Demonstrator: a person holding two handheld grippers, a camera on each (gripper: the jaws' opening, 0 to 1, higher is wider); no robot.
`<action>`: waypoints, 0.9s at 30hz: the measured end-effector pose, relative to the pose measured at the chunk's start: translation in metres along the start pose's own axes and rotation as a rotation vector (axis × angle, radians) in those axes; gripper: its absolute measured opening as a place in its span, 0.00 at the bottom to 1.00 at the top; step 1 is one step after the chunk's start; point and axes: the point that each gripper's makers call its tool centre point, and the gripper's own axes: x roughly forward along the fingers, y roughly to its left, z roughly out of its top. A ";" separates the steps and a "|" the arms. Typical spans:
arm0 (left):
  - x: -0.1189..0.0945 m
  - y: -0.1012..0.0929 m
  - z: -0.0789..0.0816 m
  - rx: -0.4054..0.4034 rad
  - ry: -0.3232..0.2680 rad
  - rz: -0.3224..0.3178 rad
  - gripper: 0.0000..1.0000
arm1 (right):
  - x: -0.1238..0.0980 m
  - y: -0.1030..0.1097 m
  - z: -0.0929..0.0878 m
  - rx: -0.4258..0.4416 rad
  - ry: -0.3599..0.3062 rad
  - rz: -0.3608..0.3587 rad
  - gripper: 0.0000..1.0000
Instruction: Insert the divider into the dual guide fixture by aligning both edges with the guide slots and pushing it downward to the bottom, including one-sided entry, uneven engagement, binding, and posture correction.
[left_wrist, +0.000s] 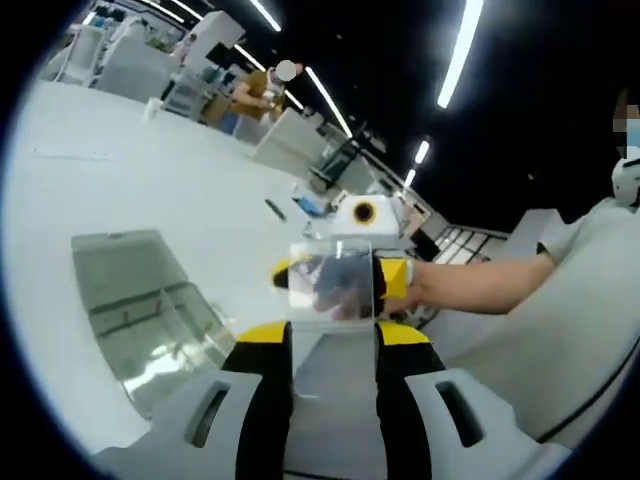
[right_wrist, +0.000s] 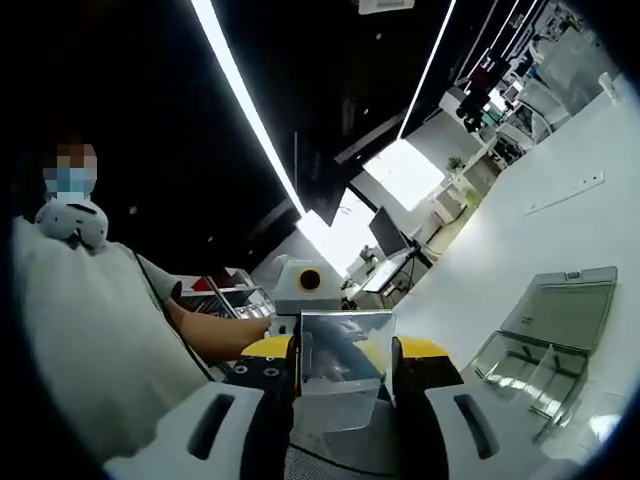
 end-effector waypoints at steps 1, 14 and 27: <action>0.000 0.000 0.000 0.000 0.001 -0.002 0.29 | 0.000 -0.001 0.000 0.001 0.000 -0.001 0.33; 0.004 -0.001 -0.002 -0.032 -0.009 -0.039 0.29 | -0.002 -0.003 0.001 0.029 -0.025 0.004 0.33; 0.003 -0.004 -0.003 -0.070 -0.026 -0.070 0.29 | -0.001 -0.001 0.002 0.034 -0.038 0.013 0.33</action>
